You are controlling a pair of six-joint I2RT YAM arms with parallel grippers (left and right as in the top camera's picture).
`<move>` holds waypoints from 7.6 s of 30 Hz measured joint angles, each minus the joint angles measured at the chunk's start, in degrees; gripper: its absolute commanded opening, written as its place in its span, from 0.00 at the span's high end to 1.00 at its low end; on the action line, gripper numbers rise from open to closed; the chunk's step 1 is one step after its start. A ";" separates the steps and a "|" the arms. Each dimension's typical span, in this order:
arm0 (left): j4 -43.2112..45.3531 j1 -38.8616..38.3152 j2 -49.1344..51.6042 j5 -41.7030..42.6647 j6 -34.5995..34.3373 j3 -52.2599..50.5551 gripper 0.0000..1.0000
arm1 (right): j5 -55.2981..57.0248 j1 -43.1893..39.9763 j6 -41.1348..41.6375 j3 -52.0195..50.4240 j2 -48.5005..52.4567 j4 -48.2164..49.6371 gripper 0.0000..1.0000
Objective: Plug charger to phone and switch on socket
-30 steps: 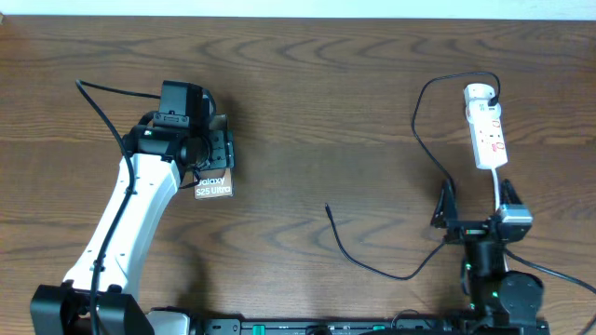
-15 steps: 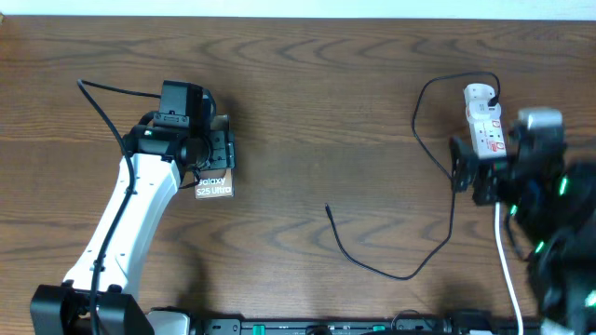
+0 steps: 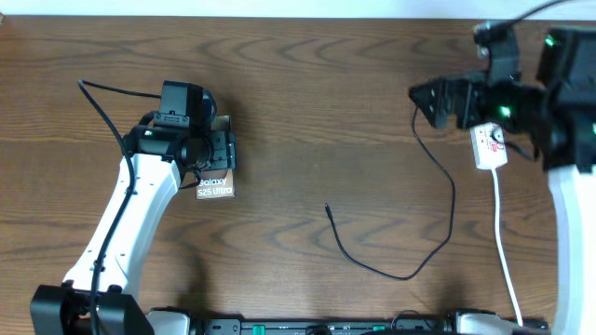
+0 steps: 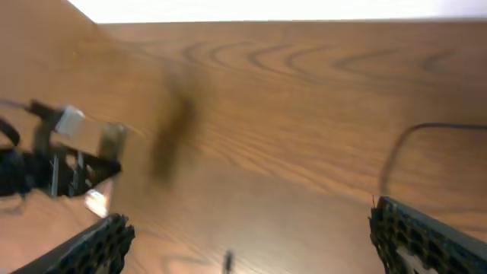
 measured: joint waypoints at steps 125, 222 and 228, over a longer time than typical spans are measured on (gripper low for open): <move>-7.32 -1.31 0.02 8.61 -107.73 0.00 0.93 | -28.98 37.42 11.78 0.26 40.35 24.65 0.59; -1.77 2.71 -0.33 10.25 -91.80 0.59 0.06 | -22.34 35.85 12.57 -0.92 40.44 22.34 0.99; -1.66 3.37 -3.23 11.69 -87.95 0.59 0.06 | -20.96 32.61 12.59 -0.92 40.44 22.01 0.99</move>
